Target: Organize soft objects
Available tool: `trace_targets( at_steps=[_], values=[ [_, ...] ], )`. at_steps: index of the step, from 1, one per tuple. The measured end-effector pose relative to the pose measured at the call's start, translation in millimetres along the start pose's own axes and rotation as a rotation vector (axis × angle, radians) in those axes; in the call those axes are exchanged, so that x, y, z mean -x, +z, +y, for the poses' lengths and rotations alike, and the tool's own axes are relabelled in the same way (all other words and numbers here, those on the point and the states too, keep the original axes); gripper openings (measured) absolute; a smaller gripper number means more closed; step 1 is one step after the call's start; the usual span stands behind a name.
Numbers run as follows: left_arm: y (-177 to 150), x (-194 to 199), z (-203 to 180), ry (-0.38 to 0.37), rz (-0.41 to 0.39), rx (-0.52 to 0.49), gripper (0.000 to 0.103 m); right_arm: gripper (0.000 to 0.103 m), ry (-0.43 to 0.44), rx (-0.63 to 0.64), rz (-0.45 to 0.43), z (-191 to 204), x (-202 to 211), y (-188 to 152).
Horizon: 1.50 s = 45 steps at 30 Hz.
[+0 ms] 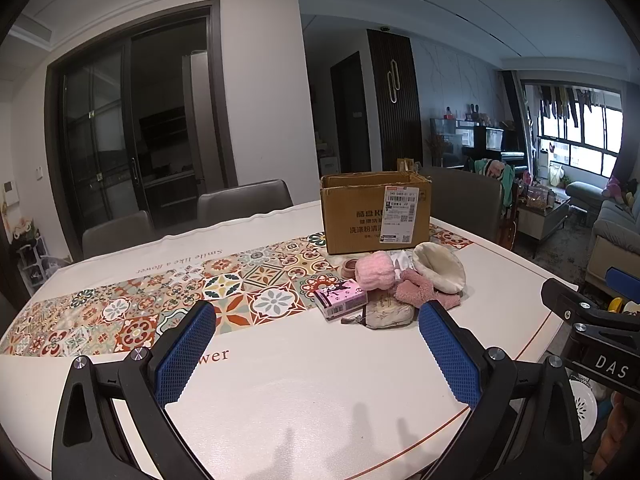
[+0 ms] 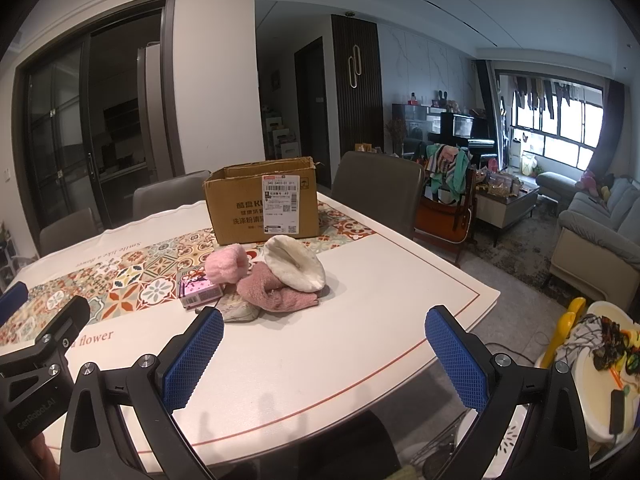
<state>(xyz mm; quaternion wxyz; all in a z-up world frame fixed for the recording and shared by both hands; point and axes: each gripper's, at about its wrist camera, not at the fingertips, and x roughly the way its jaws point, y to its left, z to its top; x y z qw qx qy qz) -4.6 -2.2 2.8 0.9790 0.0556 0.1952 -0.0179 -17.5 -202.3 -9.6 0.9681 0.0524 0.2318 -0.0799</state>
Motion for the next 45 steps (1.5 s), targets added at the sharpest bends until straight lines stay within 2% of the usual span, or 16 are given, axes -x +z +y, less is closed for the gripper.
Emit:
trace_targets(
  at_steps=[34, 45],
  values=[
    [-3, -3, 4, -0.011, 0.004, 0.003, 0.103, 0.103, 0.01, -0.004, 0.003, 5, -2, 0],
    [-2, -41, 25, -0.061, 0.054, 0.008, 0.103, 0.101, 0.04, -0.02, 0.008, 25, -25, 6]
  ],
)
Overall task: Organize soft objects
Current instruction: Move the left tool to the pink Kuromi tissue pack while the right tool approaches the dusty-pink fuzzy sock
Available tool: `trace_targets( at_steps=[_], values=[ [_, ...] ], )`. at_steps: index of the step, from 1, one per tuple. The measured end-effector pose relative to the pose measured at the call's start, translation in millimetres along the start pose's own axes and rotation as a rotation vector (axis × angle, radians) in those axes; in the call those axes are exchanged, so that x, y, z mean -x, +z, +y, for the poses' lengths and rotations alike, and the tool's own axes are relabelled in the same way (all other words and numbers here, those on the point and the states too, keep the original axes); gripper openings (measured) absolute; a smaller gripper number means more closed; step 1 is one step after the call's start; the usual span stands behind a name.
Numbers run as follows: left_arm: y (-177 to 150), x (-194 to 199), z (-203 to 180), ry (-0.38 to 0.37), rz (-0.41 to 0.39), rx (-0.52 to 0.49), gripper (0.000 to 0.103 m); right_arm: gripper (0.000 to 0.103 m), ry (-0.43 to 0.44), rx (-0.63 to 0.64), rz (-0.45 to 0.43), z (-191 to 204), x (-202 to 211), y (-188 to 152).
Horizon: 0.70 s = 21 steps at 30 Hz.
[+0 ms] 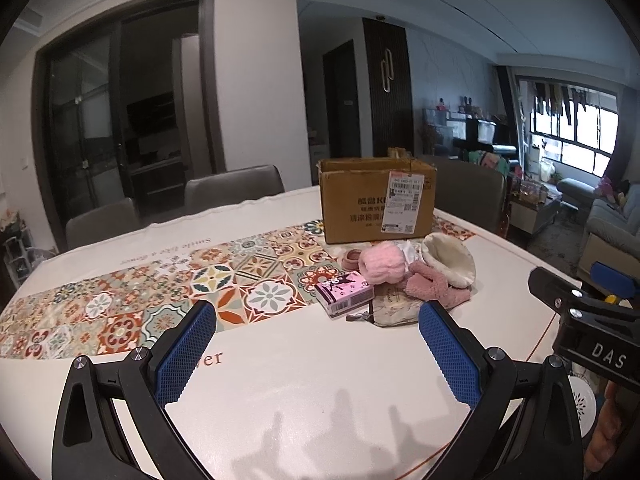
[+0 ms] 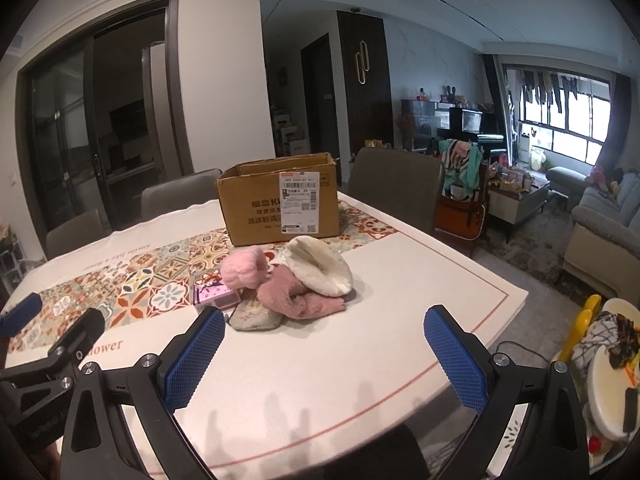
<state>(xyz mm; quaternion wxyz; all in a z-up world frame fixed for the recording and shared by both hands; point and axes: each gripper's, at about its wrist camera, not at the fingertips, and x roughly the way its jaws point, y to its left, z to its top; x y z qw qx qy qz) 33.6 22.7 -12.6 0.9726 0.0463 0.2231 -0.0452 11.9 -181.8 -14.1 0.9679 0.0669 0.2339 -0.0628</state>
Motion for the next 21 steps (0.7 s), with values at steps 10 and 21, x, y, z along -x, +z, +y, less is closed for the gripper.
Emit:
trace_targets(
  at_steps=[10, 21],
  values=[
    [0, -49, 13, -0.046, 0.026, -0.048, 0.103, 0.092, -0.01, 0.034, 0.034, 23, -38, 3],
    [3, -118, 27, -0.177, 0.104, -0.138, 0.103, 0.085, -0.029, 0.028, 0.114, 47, -95, 2]
  ],
)
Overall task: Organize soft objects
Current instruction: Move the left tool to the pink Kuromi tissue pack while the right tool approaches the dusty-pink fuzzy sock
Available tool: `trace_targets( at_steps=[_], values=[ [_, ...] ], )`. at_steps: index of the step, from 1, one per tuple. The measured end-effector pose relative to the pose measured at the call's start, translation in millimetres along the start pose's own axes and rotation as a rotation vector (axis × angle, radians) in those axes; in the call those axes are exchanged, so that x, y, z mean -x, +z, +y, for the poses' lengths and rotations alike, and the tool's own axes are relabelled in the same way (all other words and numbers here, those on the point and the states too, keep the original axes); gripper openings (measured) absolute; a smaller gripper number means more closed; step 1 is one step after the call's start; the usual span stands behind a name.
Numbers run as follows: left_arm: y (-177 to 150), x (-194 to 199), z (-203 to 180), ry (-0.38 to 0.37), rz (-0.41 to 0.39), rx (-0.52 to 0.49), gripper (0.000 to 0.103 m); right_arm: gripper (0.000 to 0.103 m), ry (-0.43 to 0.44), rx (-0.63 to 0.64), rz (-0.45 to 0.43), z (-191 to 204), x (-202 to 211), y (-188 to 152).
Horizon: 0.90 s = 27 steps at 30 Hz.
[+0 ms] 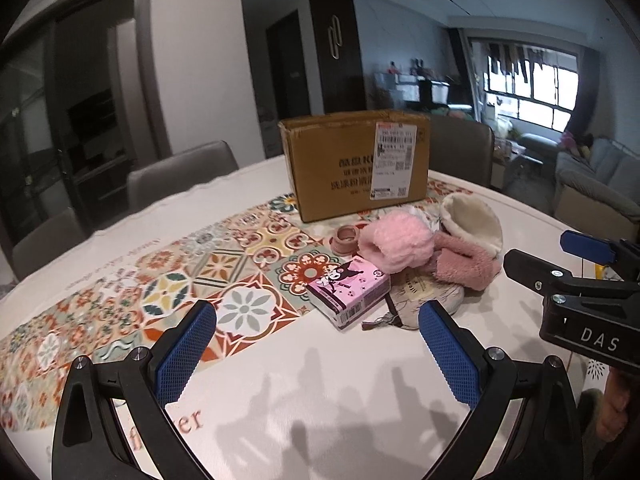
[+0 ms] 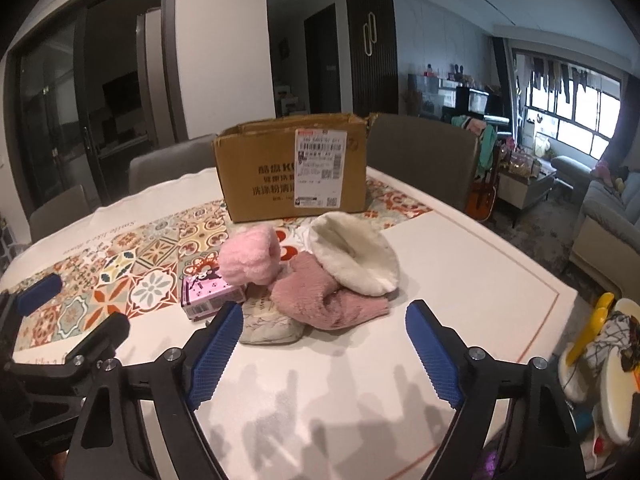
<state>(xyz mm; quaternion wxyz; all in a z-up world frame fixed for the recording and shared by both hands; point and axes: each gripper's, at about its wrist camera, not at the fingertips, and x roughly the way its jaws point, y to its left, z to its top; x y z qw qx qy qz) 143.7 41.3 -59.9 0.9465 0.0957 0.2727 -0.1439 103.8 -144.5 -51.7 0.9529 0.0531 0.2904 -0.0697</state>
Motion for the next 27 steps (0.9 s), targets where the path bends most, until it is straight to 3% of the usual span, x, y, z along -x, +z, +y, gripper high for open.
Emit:
trace_targets(
  at_steps=[15, 27],
  values=[
    [17, -86, 6, -0.183, 0.077, -0.147, 0.103, 0.072, -0.054, 0.022, 0.067, 23, -59, 1],
    [14, -132, -1, -0.237, 0.163, -0.212, 0.101, 0.06, -0.09, 0.004, 0.14, 24, -88, -2]
  ],
)
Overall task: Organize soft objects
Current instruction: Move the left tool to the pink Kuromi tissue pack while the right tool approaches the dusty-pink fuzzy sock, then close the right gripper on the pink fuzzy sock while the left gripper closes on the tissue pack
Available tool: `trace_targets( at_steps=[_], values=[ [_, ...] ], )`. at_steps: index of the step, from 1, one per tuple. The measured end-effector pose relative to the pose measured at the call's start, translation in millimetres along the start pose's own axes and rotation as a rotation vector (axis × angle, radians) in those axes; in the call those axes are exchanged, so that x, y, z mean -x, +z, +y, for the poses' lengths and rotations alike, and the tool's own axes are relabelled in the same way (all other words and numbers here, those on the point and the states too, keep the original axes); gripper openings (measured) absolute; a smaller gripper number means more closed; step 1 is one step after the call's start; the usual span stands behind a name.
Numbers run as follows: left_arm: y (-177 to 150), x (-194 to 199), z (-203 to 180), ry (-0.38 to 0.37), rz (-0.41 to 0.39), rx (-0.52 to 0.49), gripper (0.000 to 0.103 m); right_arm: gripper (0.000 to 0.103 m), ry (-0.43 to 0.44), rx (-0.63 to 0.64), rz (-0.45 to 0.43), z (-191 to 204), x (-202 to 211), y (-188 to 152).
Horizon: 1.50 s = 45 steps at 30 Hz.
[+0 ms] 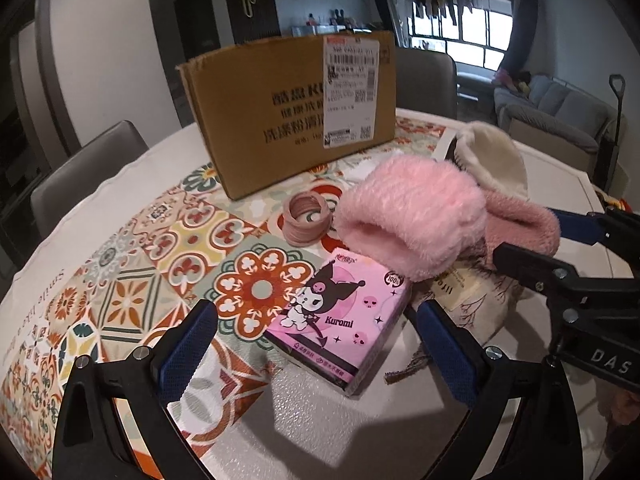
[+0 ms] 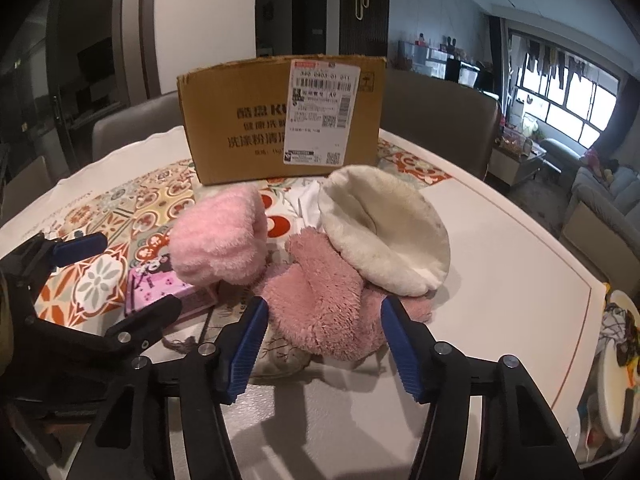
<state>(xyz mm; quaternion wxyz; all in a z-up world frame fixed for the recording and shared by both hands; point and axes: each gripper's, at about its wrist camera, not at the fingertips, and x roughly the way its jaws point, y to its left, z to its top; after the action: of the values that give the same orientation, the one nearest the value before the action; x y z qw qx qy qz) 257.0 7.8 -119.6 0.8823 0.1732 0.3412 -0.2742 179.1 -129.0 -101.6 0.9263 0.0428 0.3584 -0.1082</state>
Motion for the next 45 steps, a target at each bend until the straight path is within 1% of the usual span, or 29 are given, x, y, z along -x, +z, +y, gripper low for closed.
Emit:
trace_targets(
  at_steps=[1, 3, 5, 7, 8, 14, 16, 17, 18, 20, 21, 22, 23, 25, 28, 29, 31, 33, 35, 40, 42, 45],
  values=[
    [0, -3, 0, -0.012, 0.017, -0.002, 0.099, 0.059, 0.001, -0.003, 0.004, 0, -1, 0],
    [1, -6, 0, -0.03, 0.026, -0.001, 0.095, 0.057, 0.005, 0.0, 0.006, 0, -2, 0],
    [1, -9, -1, -0.036, 0.034, -0.004, 0.093, 0.051, 0.012, 0.01, 0.007, 2, -3, 0],
    [2, -12, -2, -0.052, 0.049, -0.009, 0.08, 0.046, 0.027, 0.017, 0.016, 4, -3, 0],
    [2, -14, -3, -0.058, 0.057, -0.01, 0.077, 0.043, 0.034, 0.017, 0.019, 4, -6, 2],
    [1, -9, -10, -0.049, 0.066, 0.003, 0.072, 0.035, 0.061, 0.009, 0.039, 0, -6, 3],
    [2, -4, -12, -0.043, 0.067, 0.028, 0.071, 0.033, 0.075, 0.01, 0.039, -2, -4, 3],
    [2, 0, -12, -0.04, 0.065, 0.044, 0.071, 0.029, 0.082, 0.008, 0.041, -4, -4, 4],
    [3, 4, -13, -0.033, 0.062, 0.068, 0.068, 0.027, 0.098, 0.0, 0.044, -6, -3, 4],
    [3, 11, -14, -0.019, 0.058, 0.105, 0.05, 0.022, 0.125, -0.014, 0.053, -10, -2, 4],
    [4, 14, -15, -0.01, 0.059, 0.126, 0.035, 0.022, 0.144, -0.025, 0.057, -13, -1, 5],
    [4, 16, -16, 0.0, 0.059, 0.14, 0.03, 0.021, 0.155, -0.03, 0.059, -15, -1, 5],
    [3, 17, -17, 0.006, 0.057, 0.154, 0.028, 0.02, 0.162, -0.033, 0.06, -16, 0, 6],
    [2, 17, -20, -0.003, 0.062, 0.178, 0.02, 0.018, 0.184, -0.039, 0.065, -20, 2, 6],
    [0, 18, -25, -0.003, 0.065, 0.188, 0.021, 0.018, 0.202, -0.044, 0.069, -25, 6, 7],
    [0, 19, -25, 0.004, 0.063, 0.193, 0.024, 0.018, 0.204, -0.044, 0.067, -26, 7, 7],
    [0, 23, -25, 0.009, 0.057, 0.193, 0.049, 0.018, 0.211, -0.043, 0.067, -27, 8, 8],
    [2, 25, -26, 0.055, 0.043, 0.173, 0.064, 0.018, 0.213, -0.035, 0.064, -27, 9, 7],
    [2, 23, -25, 0.074, 0.049, 0.16, 0.064, 0.018, 0.218, -0.035, 0.072, -26, 6, 7],
    [-3, 7, -24, 0.081, 0.09, 0.146, 0.064, 0.018, 0.224, -0.028, 0.087, -23, 1, 6],
    [-4, 5, -26, 0.095, 0.086, 0.134, 0.064, 0.018, 0.222, -0.017, 0.086, -21, 1, 6],
    [-3, 4, -24, 0.093, 0.083, 0.136, 0.063, 0.018, 0.225, -0.007, 0.088, -21, 0, 7]
  ],
)
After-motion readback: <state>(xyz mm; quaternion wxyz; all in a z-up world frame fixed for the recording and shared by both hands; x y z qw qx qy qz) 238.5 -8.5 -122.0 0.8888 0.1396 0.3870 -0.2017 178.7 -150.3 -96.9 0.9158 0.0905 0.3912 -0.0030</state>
